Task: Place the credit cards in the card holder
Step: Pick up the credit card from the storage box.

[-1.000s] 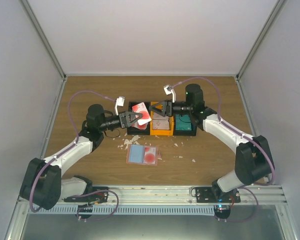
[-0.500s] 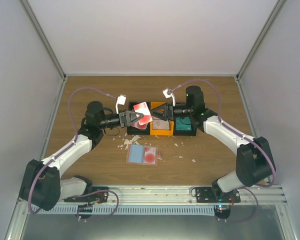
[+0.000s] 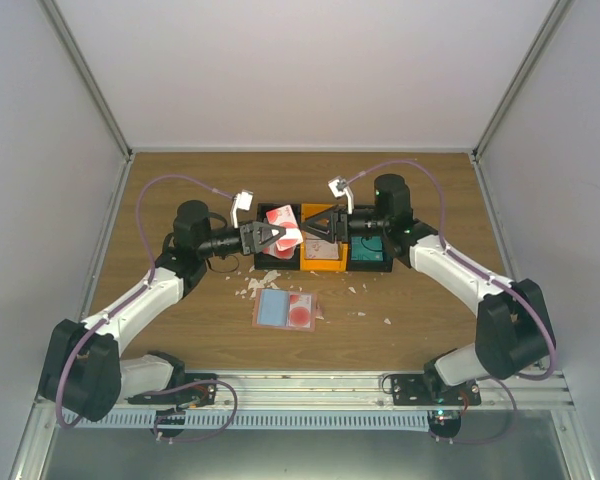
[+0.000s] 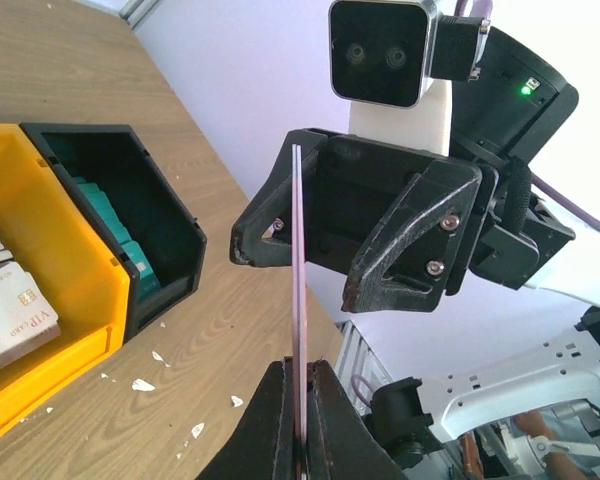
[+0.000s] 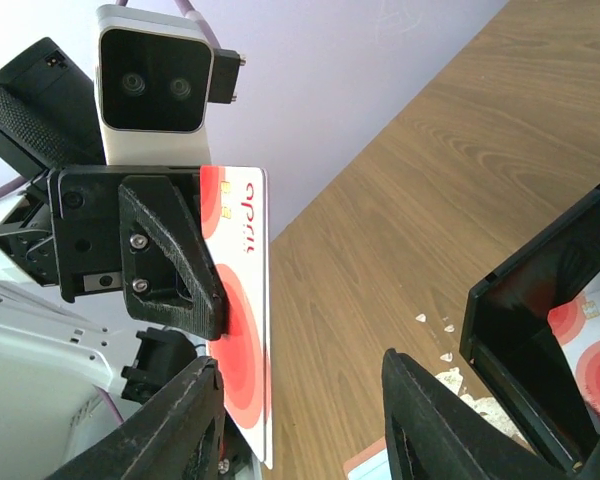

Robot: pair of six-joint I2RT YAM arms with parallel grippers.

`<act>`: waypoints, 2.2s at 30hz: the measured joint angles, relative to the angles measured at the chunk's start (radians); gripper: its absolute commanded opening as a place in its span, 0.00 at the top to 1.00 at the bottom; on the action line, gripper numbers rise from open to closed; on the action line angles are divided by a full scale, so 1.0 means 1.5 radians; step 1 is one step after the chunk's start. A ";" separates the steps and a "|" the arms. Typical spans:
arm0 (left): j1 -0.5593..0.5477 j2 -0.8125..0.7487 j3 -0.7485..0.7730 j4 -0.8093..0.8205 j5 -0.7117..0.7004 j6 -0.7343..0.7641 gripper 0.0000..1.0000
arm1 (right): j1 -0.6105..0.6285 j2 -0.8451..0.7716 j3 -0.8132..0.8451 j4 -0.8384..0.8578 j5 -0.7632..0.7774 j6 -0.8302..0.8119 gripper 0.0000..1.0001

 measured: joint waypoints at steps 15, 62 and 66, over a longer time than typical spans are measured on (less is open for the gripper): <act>0.001 0.007 0.000 0.005 0.029 -0.001 1.00 | 0.006 0.035 0.007 -0.010 -0.018 -0.018 0.70; 0.041 0.186 0.107 -0.006 0.155 -0.046 0.92 | -0.022 0.112 -0.034 0.245 -0.116 0.461 1.00; 0.073 0.190 0.091 -0.009 0.156 -0.046 0.95 | -0.070 0.112 -0.035 0.265 -0.112 0.470 0.99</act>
